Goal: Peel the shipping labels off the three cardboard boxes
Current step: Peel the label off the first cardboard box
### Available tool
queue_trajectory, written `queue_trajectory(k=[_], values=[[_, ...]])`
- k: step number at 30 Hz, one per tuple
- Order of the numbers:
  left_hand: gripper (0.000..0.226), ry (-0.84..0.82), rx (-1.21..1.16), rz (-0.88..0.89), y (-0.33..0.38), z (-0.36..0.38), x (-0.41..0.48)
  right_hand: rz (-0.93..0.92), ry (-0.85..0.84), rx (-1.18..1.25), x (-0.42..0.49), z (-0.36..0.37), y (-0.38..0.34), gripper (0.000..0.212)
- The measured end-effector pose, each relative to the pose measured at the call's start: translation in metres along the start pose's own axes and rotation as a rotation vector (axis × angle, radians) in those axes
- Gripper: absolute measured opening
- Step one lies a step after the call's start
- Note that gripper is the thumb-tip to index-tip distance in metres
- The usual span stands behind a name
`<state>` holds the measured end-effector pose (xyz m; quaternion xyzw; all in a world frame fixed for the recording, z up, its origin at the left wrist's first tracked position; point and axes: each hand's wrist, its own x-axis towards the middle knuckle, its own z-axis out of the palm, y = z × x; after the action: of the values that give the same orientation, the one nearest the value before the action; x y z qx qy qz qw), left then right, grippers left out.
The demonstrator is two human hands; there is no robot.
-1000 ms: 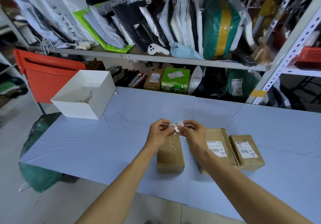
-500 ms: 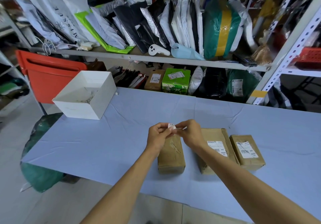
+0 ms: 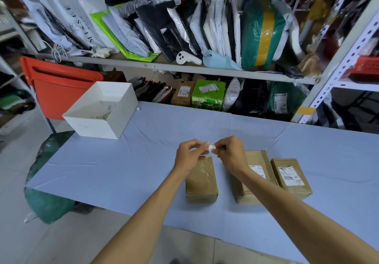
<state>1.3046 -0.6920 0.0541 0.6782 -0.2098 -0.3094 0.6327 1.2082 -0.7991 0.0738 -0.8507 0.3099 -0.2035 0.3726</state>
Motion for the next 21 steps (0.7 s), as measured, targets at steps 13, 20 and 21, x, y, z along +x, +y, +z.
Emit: queue_trajectory(k=[13, 20, 21], values=[[0.014, 0.124, -0.114, 0.016, 0.012, -0.007, 0.011, 0.041, -0.043, 0.360, -0.006, 0.013, -0.015, 0.014], [0.027, 0.154, -0.082, -0.061, 0.012, -0.010, 0.011, 0.071, -0.064, 0.386, -0.005, 0.007, -0.012, 0.020], [0.027, 0.140, -0.091, -0.092, 0.010, -0.009, 0.009, 0.074, -0.064, 0.373, -0.004, 0.006, -0.012, 0.021]])
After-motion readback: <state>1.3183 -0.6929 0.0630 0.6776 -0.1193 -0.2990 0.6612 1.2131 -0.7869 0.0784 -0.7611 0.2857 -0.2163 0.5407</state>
